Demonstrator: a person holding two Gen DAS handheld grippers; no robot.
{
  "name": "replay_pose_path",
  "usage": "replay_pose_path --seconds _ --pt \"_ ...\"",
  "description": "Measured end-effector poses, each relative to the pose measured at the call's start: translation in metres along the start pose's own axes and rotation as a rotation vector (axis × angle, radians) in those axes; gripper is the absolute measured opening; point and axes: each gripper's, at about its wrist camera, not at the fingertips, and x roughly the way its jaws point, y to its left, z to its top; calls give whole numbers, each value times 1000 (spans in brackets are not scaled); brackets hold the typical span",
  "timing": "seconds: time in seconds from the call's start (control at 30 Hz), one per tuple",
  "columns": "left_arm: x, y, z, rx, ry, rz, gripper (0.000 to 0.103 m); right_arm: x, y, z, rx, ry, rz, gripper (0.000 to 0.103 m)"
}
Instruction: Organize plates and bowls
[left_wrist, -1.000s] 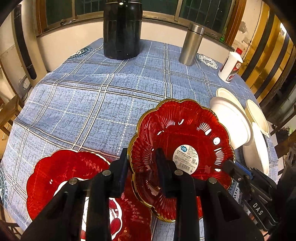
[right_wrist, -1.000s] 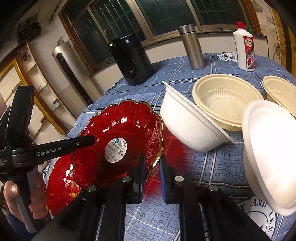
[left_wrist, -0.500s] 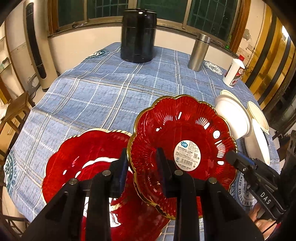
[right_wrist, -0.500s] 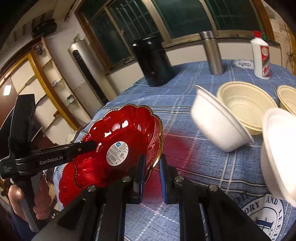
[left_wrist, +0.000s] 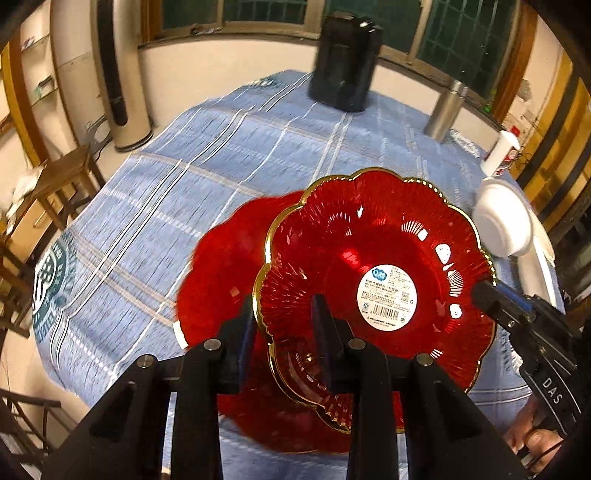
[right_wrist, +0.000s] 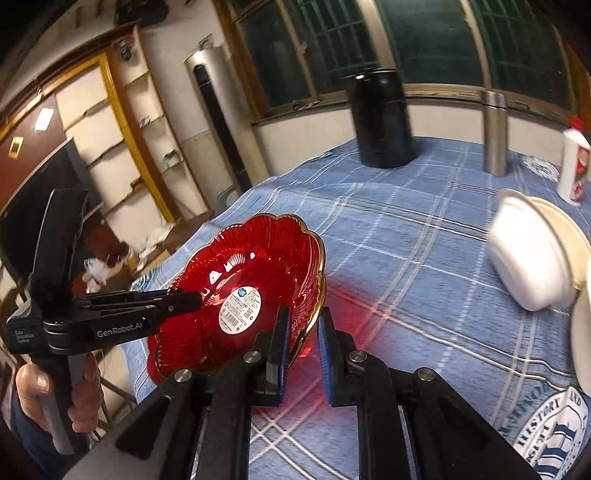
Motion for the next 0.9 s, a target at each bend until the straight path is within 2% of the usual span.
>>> replay_pose_path --seconds 0.23,0.5,0.63,0.77,0.9 --pt "13 24 -8 -23 28 18 27 27 25 -3 -60 83 -26 14" --pt "13 30 -8 -3 -1 48 29 49 36 -6 -99 162 -70 15" --pt "10 32 -8 -13 0 16 38 52 37 -7 -99 165 -89 17" --pt "9 31 -7 -8 -6 13 38 50 37 -7 -86 164 -80 25" --pt "2 30 -5 -10 -26 3 38 40 37 -4 -77 142 -59 28"
